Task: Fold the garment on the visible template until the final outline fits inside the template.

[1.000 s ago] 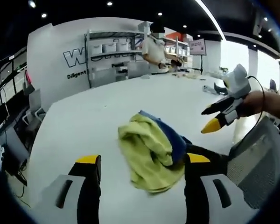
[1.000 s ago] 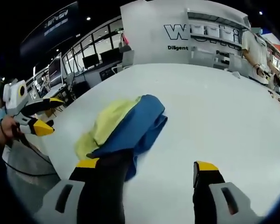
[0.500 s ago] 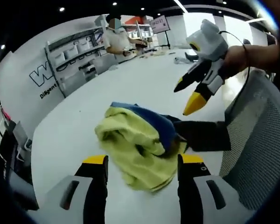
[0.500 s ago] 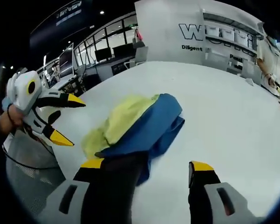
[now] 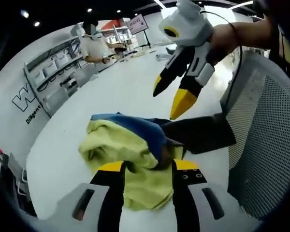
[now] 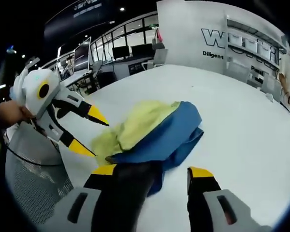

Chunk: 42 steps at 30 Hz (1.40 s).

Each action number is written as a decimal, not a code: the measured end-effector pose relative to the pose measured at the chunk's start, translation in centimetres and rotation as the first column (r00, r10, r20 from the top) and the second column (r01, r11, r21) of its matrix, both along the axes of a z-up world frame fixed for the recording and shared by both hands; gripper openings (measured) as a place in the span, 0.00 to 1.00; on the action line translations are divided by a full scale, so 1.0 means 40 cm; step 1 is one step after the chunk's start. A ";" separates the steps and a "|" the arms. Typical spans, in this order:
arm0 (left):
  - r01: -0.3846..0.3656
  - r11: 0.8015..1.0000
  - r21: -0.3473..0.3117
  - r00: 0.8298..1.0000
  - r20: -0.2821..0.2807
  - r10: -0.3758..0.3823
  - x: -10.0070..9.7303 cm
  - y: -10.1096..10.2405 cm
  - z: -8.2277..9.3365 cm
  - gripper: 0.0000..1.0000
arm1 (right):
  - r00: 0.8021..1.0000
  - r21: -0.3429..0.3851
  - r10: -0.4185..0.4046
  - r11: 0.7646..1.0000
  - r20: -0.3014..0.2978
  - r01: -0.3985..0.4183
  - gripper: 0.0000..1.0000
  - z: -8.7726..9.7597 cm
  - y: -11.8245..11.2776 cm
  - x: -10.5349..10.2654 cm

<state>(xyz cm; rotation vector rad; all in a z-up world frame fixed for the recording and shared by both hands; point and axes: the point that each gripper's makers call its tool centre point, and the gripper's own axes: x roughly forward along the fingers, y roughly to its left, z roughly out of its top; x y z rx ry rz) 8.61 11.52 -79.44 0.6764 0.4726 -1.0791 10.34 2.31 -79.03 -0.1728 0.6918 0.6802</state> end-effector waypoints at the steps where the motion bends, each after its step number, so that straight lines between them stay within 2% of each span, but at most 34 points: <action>1: 0.026 1.000 0.011 1.000 -0.002 -0.026 -0.006 -0.004 -0.006 0.33 | 1.000 -0.012 0.019 1.000 0.011 -0.019 0.52 0.002 0.004 -0.001; 2: 0.031 0.999 0.017 0.999 0.020 -0.031 -0.001 -0.007 -0.006 0.32 | 0.999 -0.027 0.036 0.999 0.018 -0.035 0.51 0.003 0.005 -0.001; 5: 0.043 0.999 0.029 0.999 0.025 -0.043 0.000 -0.013 -0.013 0.29 | 0.994 -0.096 0.096 0.991 0.048 -0.091 0.48 0.001 0.006 -0.001; 10: 0.039 0.999 0.034 0.999 0.011 -0.039 0.013 -0.012 -0.032 0.26 | 0.989 -0.088 0.130 0.988 0.064 -0.124 0.42 0.007 0.021 -0.001; 19: 0.095 0.994 0.047 0.995 -0.003 -0.095 0.004 -0.034 -0.055 0.16 | 0.963 -0.139 0.250 0.962 0.104 -0.235 0.36 0.019 0.055 -0.002; 22: 0.110 0.993 0.051 0.994 -0.006 -0.110 0.002 -0.040 -0.061 0.12 | 0.942 -0.152 0.308 0.946 0.136 -0.287 0.30 0.030 0.073 -0.004; 28: 0.123 0.991 0.052 0.992 -0.006 -0.123 0.007 -0.043 -0.068 0.08 | 0.902 -0.200 0.405 0.906 0.149 -0.373 0.32 0.030 0.096 -0.016; 30: 0.118 0.991 0.059 0.993 0.008 -0.119 0.015 -0.040 -0.069 0.06 | 0.878 -0.227 0.453 0.881 0.156 -0.415 0.32 0.029 0.107 -0.024; 33: 0.119 0.991 0.059 0.993 0.000 -0.119 0.015 -0.037 -0.072 0.04 | 0.863 -0.247 0.482 0.864 0.154 -0.438 0.31 0.022 0.115 -0.029; 36: 0.119 0.992 0.051 0.993 0.001 -0.119 0.011 -0.036 -0.070 0.04 | 0.852 -0.272 0.504 0.848 0.144 -0.456 0.29 0.011 0.121 -0.028; 39: 0.109 0.994 0.028 0.994 0.002 -0.109 0.005 -0.037 -0.054 0.04 | 0.829 -0.298 0.541 0.822 0.141 -0.485 0.26 0.004 0.131 -0.030; 42: 0.113 0.993 0.034 0.993 0.035 -0.114 0.006 -0.036 -0.038 0.03 | 0.801 -0.332 0.583 0.789 0.136 -0.518 0.22 -0.001 0.139 -0.033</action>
